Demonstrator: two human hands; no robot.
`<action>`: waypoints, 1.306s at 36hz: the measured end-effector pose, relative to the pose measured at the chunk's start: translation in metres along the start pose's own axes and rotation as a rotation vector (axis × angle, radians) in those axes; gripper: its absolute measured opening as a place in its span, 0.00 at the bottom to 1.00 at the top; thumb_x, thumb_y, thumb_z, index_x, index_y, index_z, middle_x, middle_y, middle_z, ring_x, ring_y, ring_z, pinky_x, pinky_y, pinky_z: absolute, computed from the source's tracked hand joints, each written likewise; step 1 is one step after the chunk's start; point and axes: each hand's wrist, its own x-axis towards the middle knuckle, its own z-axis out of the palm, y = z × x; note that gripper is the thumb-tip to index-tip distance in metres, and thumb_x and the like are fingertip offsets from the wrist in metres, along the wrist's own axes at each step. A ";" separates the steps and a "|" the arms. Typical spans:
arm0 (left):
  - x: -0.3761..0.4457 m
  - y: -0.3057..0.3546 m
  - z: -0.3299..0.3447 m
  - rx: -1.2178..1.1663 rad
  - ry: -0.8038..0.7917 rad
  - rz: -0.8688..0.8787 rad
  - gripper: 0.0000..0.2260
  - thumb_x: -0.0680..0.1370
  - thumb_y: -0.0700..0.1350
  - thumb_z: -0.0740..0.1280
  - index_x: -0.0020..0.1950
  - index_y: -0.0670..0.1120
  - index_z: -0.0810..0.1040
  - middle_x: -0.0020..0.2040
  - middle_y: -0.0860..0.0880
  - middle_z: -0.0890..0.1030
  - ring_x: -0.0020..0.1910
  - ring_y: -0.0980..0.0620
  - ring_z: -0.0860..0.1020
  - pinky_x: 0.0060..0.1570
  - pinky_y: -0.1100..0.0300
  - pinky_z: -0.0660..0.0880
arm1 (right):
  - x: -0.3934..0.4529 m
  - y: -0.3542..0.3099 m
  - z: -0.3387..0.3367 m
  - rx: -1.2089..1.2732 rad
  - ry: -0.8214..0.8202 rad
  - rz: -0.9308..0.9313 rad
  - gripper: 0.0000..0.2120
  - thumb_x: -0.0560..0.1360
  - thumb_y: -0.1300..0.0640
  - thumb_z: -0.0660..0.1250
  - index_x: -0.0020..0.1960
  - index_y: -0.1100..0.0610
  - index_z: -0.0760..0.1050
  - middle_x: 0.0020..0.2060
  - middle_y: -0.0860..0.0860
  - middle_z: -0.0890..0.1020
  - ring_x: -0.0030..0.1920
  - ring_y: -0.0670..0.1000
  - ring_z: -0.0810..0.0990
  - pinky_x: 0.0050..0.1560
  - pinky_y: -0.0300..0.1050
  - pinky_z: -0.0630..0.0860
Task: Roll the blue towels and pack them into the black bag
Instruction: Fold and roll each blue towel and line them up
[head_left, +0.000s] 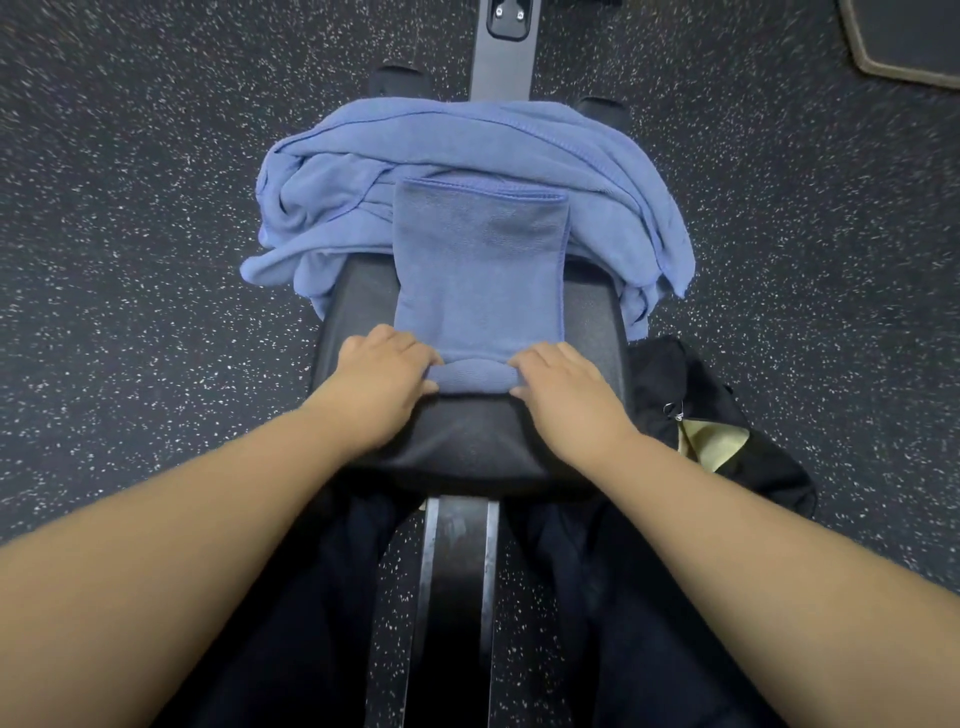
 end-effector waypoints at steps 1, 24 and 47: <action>0.000 -0.001 -0.002 0.009 -0.019 0.016 0.16 0.82 0.52 0.59 0.69 0.50 0.70 0.65 0.50 0.73 0.66 0.47 0.65 0.58 0.54 0.62 | 0.001 0.003 -0.004 -0.009 -0.055 -0.032 0.12 0.76 0.59 0.67 0.57 0.63 0.76 0.52 0.59 0.79 0.54 0.62 0.75 0.56 0.52 0.69; -0.002 0.004 0.000 -0.245 0.294 0.075 0.03 0.74 0.44 0.60 0.45 0.51 0.66 0.44 0.47 0.68 0.41 0.44 0.69 0.40 0.50 0.71 | -0.003 -0.009 0.008 -0.076 0.336 0.059 0.03 0.70 0.64 0.63 0.40 0.58 0.75 0.37 0.54 0.74 0.39 0.54 0.68 0.37 0.45 0.63; 0.002 0.010 0.021 0.021 0.305 0.092 0.22 0.60 0.43 0.81 0.47 0.39 0.76 0.43 0.39 0.76 0.43 0.45 0.63 0.35 0.54 0.67 | -0.004 -0.014 0.030 -0.276 0.390 0.035 0.15 0.69 0.65 0.54 0.52 0.61 0.72 0.44 0.56 0.76 0.42 0.56 0.72 0.42 0.47 0.73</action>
